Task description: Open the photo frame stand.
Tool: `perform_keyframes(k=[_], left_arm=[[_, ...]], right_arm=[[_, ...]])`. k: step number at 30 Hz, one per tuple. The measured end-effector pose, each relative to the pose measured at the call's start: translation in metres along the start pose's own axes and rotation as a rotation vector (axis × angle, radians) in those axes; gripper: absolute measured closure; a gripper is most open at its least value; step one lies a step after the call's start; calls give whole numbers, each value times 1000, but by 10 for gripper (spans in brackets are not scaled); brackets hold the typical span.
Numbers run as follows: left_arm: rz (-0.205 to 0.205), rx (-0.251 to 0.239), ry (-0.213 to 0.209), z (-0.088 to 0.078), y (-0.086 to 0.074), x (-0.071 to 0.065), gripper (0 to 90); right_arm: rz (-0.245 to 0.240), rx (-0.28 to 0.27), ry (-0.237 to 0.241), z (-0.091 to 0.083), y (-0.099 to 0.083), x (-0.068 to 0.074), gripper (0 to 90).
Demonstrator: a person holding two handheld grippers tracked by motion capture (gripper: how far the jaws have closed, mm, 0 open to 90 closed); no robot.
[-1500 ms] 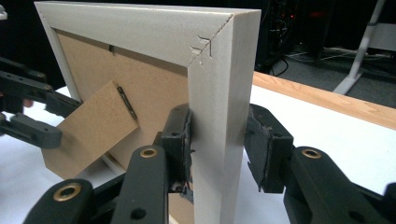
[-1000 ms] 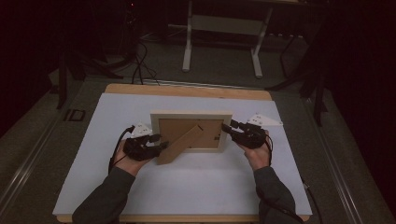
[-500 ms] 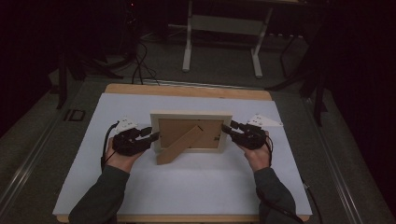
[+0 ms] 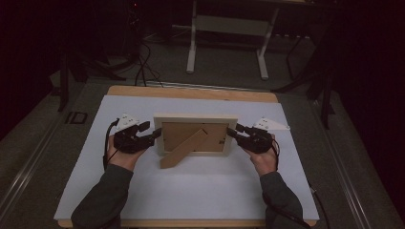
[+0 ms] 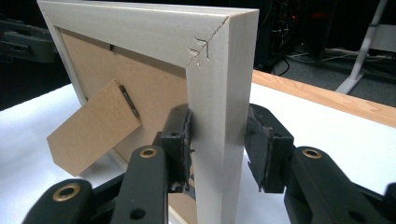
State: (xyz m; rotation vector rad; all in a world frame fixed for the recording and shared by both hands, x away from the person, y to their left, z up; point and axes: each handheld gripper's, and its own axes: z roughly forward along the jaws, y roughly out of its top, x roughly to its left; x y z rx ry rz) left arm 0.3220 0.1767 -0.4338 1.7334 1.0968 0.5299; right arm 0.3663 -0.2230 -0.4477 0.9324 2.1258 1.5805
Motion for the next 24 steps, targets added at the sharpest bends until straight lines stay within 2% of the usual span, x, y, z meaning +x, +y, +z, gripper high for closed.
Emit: perform_keyframes(k=[3, 8, 13, 24], left_arm=[[12, 0, 7, 2, 1, -1, 462], [24, 11, 13, 5, 2, -3, 525], [34, 19, 2, 6, 3, -5, 572], [58, 27, -9, 6, 3, -7, 578]], right_arm=[[-4, -1, 3, -1, 0, 0, 618], [-11, 5, 5, -2, 0, 1, 618], [-14, 6, 3, -2, 0, 1, 618], [-39, 12, 6, -6, -1, 5, 620]])
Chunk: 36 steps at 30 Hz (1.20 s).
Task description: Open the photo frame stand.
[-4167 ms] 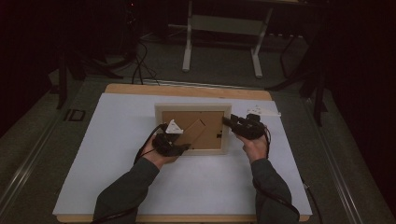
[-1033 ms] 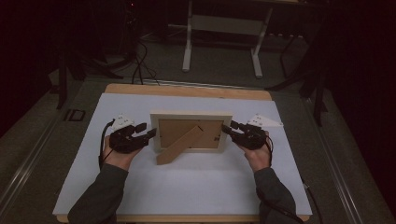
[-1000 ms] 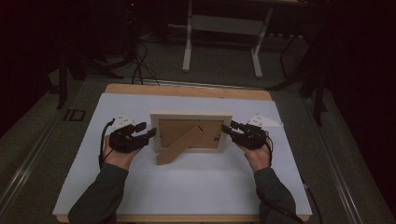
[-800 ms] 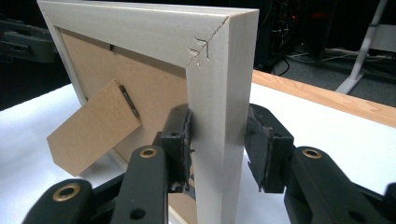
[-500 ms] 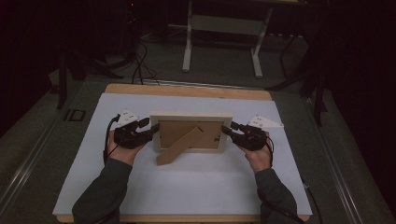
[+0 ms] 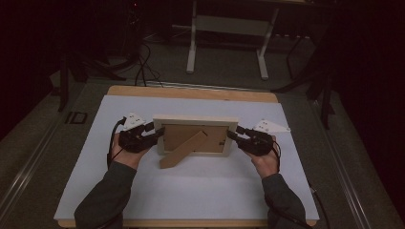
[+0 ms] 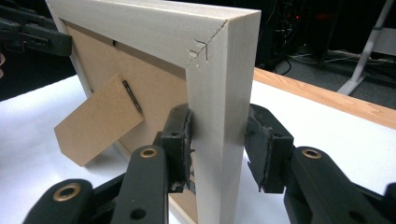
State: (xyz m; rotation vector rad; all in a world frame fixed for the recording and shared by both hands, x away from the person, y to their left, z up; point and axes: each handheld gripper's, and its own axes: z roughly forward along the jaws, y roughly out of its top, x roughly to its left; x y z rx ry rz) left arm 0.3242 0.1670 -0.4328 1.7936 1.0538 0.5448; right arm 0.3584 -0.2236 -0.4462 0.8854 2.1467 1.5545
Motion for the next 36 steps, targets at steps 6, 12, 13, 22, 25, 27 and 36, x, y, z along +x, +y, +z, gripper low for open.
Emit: perform_keyframes(k=[6, 12, 13, 22, 25, 27, 36], left_arm=[[3, 0, -8, -1, -1, 0, 577], [-2, 10, -18, -2, -2, 0, 567], [-3, 10, -19, -2, -3, -1, 563], [-72, -9, 20, -17, -13, 1, 491], [-54, -11, -4, -25, -19, -4, 504], [-30, -6, -30, -28, -23, -10, 522], [99, 131, -159, 4, -34, -35, 571]], right_arm=[[-16, 2, -3, -2, -1, 3, 621], [-40, 3, -13, -4, -2, 7, 622], [-44, 0, -14, -5, -2, 7, 622], [-59, 0, -26, -6, -3, 10, 622], [-58, 0, -26, -6, -3, 11, 621], [-57, -1, -26, -6, -4, 11, 621], [-58, -9, -38, -7, -5, 13, 622]])
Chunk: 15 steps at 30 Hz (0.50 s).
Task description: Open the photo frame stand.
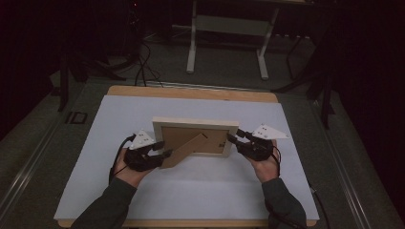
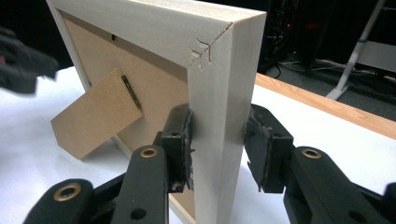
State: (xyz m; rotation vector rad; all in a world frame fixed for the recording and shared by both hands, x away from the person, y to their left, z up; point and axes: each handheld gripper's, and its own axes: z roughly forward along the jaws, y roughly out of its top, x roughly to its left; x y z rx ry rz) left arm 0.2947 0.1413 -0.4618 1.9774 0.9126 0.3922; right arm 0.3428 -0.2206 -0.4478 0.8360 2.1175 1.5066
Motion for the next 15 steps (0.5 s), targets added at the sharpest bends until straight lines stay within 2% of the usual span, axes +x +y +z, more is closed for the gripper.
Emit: perform_keyframes(k=[2, 5, 9, 12, 15], left_arm=[[1, 20, -12, 8, 0, 0, 579], [-6, 33, -5, 16, 1, 3, 578], [-60, -22, -28, 9, -1, 12, 571], [-81, -41, 8, -3, -7, 19, 570], [-99, -60, 80, -13, -12, 26, 552]], right_arm=[[-6, 1, -2, 0, 0, 1, 623], [-15, -1, -3, -1, -1, 2, 624], [-21, -1, 0, -2, -1, 3, 624], [-30, -2, 1, -3, -2, 4, 624], [-32, -6, -1, -4, -2, 5, 625]])
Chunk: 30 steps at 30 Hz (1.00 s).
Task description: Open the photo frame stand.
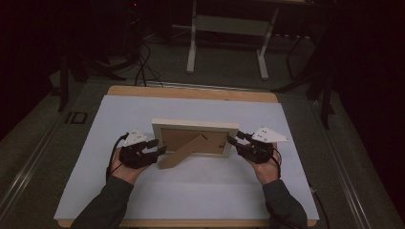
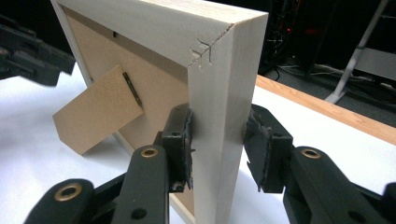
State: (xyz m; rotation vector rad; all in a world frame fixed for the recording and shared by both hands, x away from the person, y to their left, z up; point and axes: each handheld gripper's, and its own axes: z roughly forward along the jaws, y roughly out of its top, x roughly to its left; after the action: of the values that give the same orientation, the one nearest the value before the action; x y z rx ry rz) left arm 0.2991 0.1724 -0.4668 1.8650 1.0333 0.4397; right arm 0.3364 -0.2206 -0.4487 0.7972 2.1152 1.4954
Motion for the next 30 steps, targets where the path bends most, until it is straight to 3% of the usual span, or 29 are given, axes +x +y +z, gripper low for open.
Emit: perform_keyframes(k=[3, 5, 9, 17, 26, 30], left_arm=[[-29, -7, 50, -2, -1, 11, 503], [-28, -4, 43, 0, 0, 16, 502], [15, 16, 39, 8, 3, 18, 522], [60, 28, 22, 16, 10, 13, 592], [119, 30, 64, 21, 12, 13, 586], [123, 26, 73, 24, 13, 14, 586]], right_arm=[[-3, -5, -1, 0, -1, 1, 626], [-8, -6, 3, -1, -1, 1, 627], [-31, -2, 5, -2, -2, 2, 627], [-100, 5, -8, -3, -2, 6, 625], [-142, -5, -22, -4, -6, 9, 623], [-150, -4, -18, -5, -7, 11, 627]])
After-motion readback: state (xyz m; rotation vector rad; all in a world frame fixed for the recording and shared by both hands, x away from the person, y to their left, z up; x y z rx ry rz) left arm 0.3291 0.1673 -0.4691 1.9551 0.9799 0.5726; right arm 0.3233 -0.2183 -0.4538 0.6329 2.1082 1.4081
